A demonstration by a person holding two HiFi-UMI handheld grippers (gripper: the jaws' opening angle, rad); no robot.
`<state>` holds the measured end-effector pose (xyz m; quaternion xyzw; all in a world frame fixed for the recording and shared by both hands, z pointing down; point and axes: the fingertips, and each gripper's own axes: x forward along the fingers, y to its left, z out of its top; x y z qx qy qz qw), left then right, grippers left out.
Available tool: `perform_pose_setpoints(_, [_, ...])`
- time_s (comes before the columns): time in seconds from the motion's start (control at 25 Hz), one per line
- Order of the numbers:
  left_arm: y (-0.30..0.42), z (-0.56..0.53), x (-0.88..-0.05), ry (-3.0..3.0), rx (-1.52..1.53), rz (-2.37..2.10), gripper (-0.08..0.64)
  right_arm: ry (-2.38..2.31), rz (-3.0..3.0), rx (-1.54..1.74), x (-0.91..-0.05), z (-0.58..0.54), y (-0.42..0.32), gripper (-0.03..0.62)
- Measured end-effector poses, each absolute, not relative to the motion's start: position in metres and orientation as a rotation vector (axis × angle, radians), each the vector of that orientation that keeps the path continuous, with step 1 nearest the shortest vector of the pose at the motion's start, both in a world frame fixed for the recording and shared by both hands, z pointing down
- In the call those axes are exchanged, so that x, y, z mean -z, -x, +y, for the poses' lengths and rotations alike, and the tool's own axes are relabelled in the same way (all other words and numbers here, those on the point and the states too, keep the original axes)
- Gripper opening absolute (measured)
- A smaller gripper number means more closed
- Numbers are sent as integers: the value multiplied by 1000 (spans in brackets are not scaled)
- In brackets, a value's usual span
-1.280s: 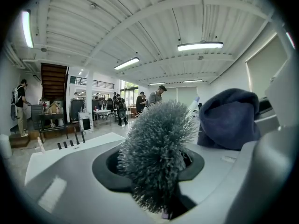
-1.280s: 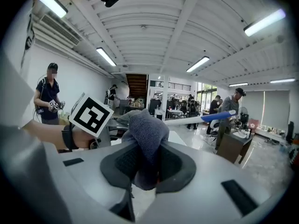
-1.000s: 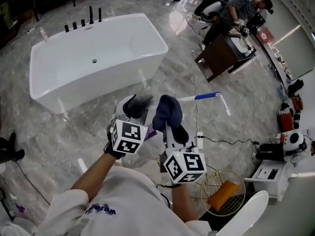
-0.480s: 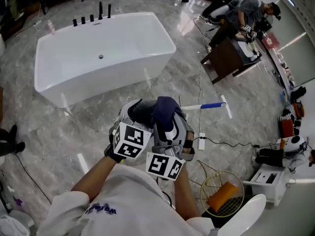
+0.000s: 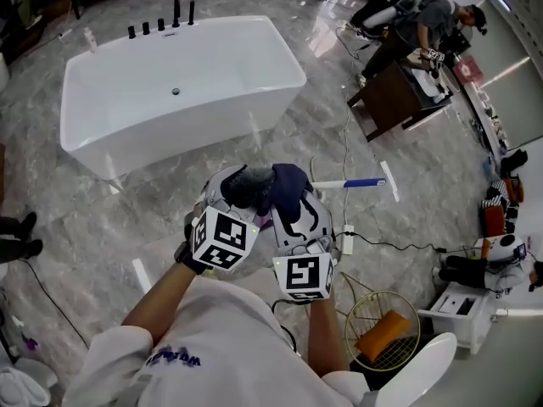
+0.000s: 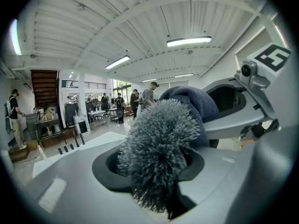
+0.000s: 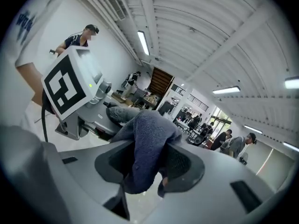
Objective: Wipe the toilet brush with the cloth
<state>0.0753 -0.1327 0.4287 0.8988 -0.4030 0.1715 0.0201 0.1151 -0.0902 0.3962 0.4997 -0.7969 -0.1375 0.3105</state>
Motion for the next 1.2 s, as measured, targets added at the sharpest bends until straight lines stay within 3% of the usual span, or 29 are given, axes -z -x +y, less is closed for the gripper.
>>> perform_pose_setpoints(0.16, [-70, -132, -429, -2772, -528, -1259, 192, -1407, -2071, 361, -390, -95, -141, 147])
perform_pose_setpoints(0.44, [-70, -133, -429, -2747, -505, -1274, 192, -1555, -2031, 286, -380, -104, -188, 133])
perform_pose_setpoints(0.96, [-60, -135, -430, -2716, -488, -1297, 192, -1428, -2215, 238, -392, -92, -114, 78])
perform_pose_setpoints(1.2, [-65, -131, -432, -2711, -464, -1286, 192, -1348, -2491, -39, -397, -80, -91, 69])
